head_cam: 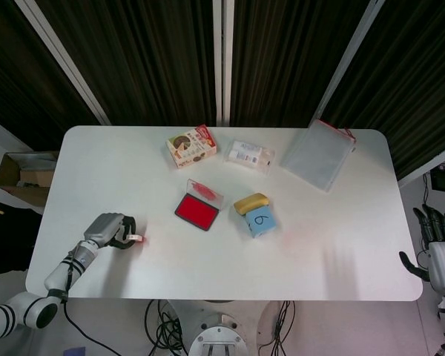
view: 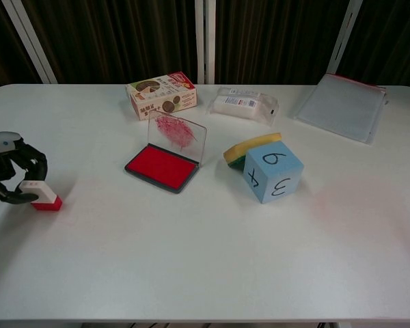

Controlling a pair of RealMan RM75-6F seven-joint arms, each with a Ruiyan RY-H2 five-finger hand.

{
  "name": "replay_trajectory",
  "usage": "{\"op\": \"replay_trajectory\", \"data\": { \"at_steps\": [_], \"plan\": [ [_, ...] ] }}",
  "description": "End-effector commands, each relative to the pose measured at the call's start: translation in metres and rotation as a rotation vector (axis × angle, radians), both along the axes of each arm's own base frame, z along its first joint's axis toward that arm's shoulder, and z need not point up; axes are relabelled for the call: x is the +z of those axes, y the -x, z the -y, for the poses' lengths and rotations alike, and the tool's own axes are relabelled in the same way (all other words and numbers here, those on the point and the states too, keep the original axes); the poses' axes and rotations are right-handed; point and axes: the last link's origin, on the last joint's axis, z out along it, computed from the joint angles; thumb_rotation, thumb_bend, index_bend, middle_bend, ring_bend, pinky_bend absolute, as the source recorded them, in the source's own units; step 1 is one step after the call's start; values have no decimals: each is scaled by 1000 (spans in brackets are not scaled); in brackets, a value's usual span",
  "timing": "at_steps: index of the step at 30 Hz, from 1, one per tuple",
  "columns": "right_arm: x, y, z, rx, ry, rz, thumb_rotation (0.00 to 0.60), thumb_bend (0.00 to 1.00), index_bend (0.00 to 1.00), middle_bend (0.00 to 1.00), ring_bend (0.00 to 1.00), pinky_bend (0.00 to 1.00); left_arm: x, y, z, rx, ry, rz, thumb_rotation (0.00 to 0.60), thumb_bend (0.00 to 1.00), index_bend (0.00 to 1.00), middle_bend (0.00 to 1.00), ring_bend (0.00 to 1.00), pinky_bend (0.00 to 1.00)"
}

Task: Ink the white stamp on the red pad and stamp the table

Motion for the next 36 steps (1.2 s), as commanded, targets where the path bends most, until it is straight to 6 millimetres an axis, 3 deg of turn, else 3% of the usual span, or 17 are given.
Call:
{"op": "replay_trajectory", "data": {
  "at_steps": [1,36],
  "plan": [
    [0,-1,0,2,0,1,600,176,0,0,0,0,0,1,1,-5,9,-4,600,482,552,645,995,1000],
    [-1,-1,0,-8,-7,-5,600,176,0,0,0,0,11,-1,8,-50,50,-27,600,474,351,448,975,1000]
  ]
}}
